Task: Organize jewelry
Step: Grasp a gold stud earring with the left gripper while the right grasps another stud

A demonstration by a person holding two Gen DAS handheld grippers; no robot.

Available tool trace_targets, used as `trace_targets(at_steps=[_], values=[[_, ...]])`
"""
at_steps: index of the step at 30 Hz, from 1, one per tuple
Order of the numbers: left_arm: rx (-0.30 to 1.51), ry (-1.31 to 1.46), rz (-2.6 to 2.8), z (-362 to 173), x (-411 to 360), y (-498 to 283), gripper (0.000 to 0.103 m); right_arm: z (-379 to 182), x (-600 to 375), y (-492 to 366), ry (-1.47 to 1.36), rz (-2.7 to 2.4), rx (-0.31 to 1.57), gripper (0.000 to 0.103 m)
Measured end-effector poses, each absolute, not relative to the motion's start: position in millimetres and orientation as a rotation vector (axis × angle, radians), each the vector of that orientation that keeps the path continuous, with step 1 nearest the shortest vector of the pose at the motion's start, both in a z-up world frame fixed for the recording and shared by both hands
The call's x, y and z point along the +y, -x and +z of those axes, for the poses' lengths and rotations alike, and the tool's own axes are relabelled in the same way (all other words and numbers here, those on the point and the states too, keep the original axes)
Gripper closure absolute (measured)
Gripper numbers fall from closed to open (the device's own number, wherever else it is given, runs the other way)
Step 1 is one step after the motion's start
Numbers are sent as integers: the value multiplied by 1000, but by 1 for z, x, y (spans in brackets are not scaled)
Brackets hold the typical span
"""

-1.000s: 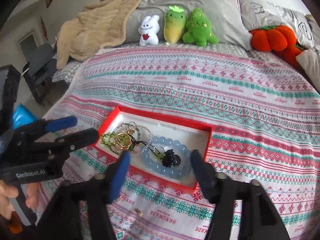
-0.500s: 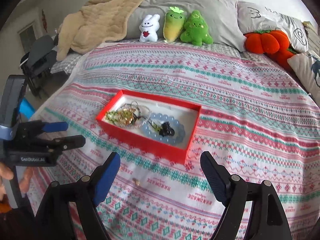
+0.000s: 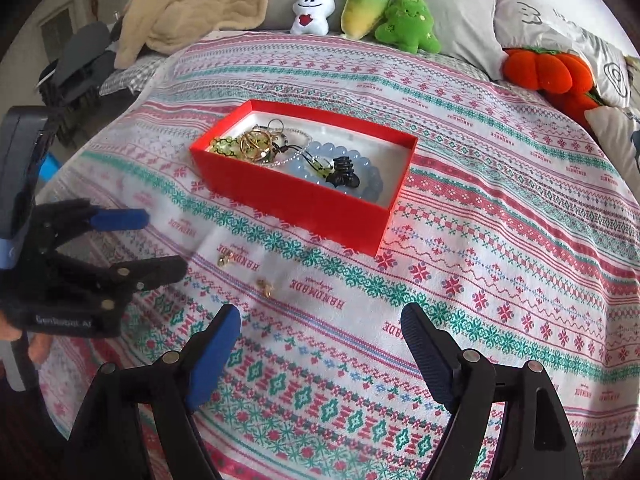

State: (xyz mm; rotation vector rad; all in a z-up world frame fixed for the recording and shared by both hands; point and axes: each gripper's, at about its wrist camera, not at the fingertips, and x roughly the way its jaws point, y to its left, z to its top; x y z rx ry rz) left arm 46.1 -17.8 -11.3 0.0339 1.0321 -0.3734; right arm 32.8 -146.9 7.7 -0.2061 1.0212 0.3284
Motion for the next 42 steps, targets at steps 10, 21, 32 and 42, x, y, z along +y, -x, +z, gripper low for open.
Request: trace_targets(at_steps=[10, 21, 32, 42], values=[[1046, -87, -469, -26, -49, -59, 65, -4, -161, -35, 188, 302, 1065, 19], [1051, -141, -429, -32, -56, -62, 96, -9, -158, -36, 194, 306, 1081, 19], [1023, -123, -399, -17, -27, -51, 96, -20, -132, -34, 245, 377, 1070, 19], [1039, -98, -386, -16, -12, -47, 96, -34, -108, -44, 279, 438, 1063, 59]])
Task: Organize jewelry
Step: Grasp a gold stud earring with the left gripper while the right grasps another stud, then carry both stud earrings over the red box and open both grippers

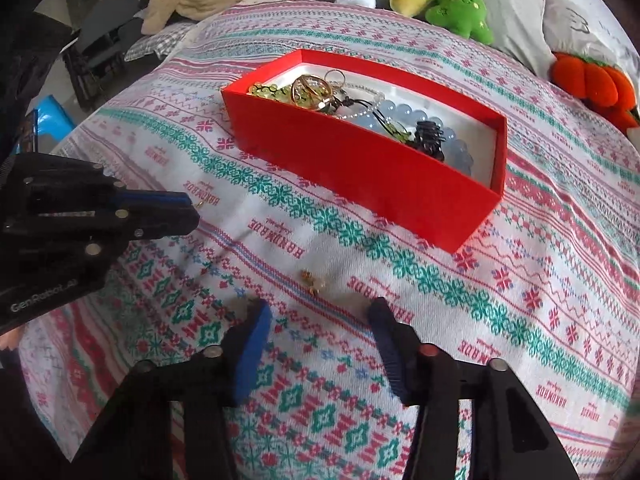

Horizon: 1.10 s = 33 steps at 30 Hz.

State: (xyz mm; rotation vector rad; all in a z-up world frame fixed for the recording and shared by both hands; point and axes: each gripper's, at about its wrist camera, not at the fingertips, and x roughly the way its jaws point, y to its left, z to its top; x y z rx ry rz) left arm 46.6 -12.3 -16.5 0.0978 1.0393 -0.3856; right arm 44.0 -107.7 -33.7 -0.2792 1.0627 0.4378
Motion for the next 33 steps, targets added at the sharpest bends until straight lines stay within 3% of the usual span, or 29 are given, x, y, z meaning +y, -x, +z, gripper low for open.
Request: trace_targets(at_steps=[6, 9, 33], values=[[1039, -86, -385, -14, -8, -47, 96, -35, -106, -56, 290, 424, 1042, 85], [1041, -80, -383, -14, -7, -47, 96, -36, -104, -57, 291, 430, 1037, 92], [1033, -38, -357, -5, 2, -51, 96, -12, -116, -54, 172, 463, 1048, 94]])
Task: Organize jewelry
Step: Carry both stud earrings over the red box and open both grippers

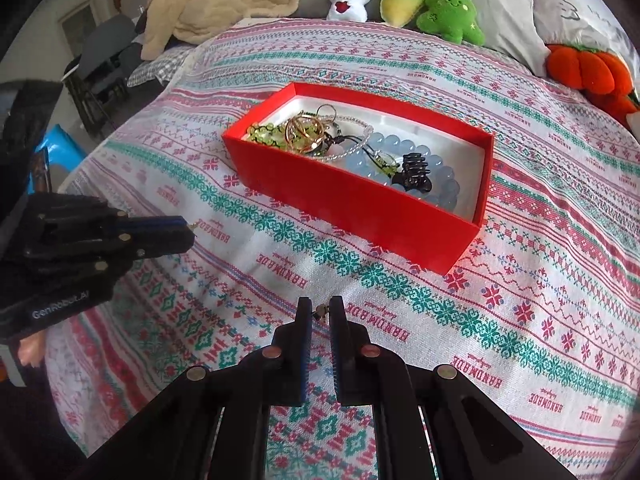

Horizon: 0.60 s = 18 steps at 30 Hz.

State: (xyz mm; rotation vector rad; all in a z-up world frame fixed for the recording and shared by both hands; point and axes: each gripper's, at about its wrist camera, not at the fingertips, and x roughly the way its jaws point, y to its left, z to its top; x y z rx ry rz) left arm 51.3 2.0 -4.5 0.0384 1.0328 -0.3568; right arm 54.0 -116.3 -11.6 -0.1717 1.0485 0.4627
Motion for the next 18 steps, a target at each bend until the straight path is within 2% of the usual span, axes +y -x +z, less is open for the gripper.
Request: trace_targets(at_steps=[18], values=[[944, 40, -326, 33, 2, -84, 96, 40, -140, -79, 48, 399, 937, 94]])
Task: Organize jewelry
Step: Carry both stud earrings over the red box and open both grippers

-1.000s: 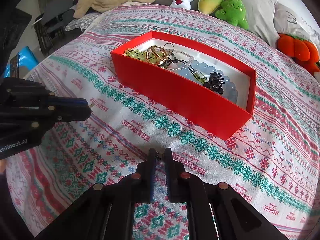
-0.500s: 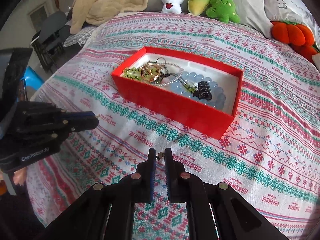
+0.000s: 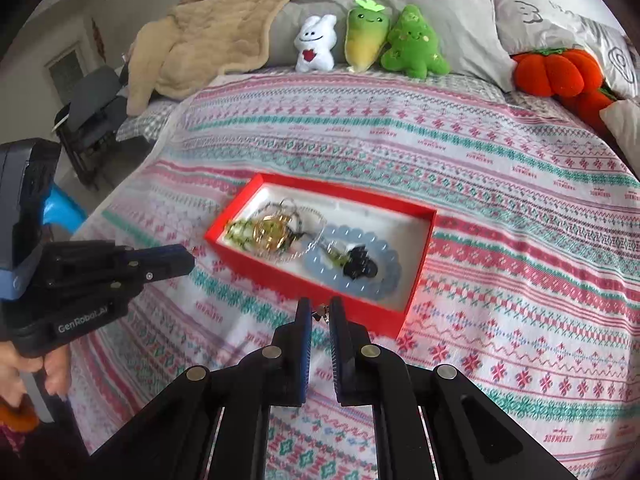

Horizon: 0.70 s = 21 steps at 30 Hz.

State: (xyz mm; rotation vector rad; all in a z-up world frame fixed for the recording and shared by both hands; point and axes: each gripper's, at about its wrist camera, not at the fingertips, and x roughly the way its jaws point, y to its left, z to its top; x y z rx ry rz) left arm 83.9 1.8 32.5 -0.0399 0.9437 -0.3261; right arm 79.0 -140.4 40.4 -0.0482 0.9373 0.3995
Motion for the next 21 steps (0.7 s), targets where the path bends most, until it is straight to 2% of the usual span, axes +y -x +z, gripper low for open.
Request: trace_targets(at_steps=[21], values=[[931, 138, -239, 23, -14, -148, 96, 30, -154, -143, -62, 273, 929, 94]])
